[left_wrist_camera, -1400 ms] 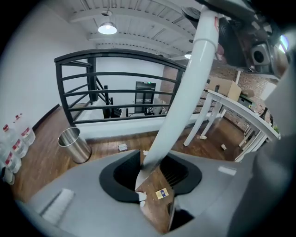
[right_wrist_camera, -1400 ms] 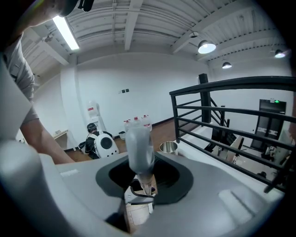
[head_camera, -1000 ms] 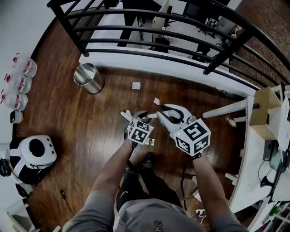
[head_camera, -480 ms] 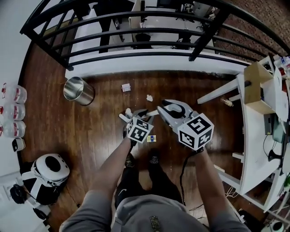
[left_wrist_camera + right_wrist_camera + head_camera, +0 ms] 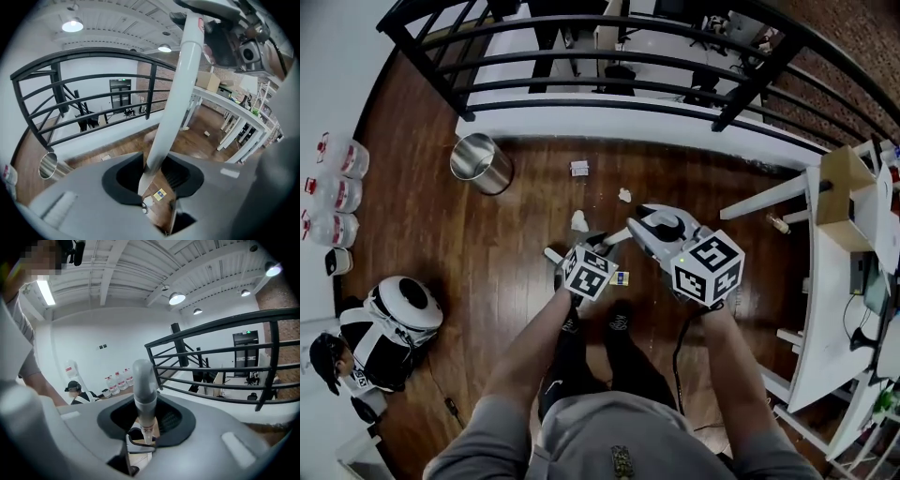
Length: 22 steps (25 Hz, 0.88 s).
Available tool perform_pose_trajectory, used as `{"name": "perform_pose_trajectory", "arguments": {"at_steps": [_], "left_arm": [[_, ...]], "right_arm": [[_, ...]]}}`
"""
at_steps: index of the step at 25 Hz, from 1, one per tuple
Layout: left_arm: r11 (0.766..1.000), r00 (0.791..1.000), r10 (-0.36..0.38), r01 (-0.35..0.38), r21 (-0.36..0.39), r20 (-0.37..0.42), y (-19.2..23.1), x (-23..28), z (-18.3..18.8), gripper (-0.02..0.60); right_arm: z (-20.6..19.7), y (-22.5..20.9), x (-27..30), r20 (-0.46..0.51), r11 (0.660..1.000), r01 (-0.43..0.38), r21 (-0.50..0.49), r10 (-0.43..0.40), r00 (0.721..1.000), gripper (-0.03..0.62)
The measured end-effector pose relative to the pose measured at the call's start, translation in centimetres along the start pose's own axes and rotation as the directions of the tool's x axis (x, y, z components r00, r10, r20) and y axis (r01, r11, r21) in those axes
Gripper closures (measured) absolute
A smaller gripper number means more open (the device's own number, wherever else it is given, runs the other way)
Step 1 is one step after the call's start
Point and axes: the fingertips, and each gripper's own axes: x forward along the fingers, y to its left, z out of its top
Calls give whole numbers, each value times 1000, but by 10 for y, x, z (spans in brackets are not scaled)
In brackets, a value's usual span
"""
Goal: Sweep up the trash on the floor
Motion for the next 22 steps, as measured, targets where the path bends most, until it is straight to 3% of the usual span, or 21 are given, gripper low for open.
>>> {"name": "perform_pose_trajectory", "arguments": {"at_steps": [6, 10, 22], "left_arm": [[997, 1000, 3, -3, -79, 8, -12, 3, -23, 463], [990, 1000, 0, 3, -138, 23, -31, 22, -21, 462], [999, 997, -45, 46, -23, 70, -33, 75, 60, 454]], "right_arm": [[-17, 9, 10, -52, 999, -47, -22, 46, 998, 503], [-27, 1, 0, -74, 998, -39, -50, 36, 997, 503], [-1, -60, -37, -17, 990, 123, -69, -124, 992, 505]]}}
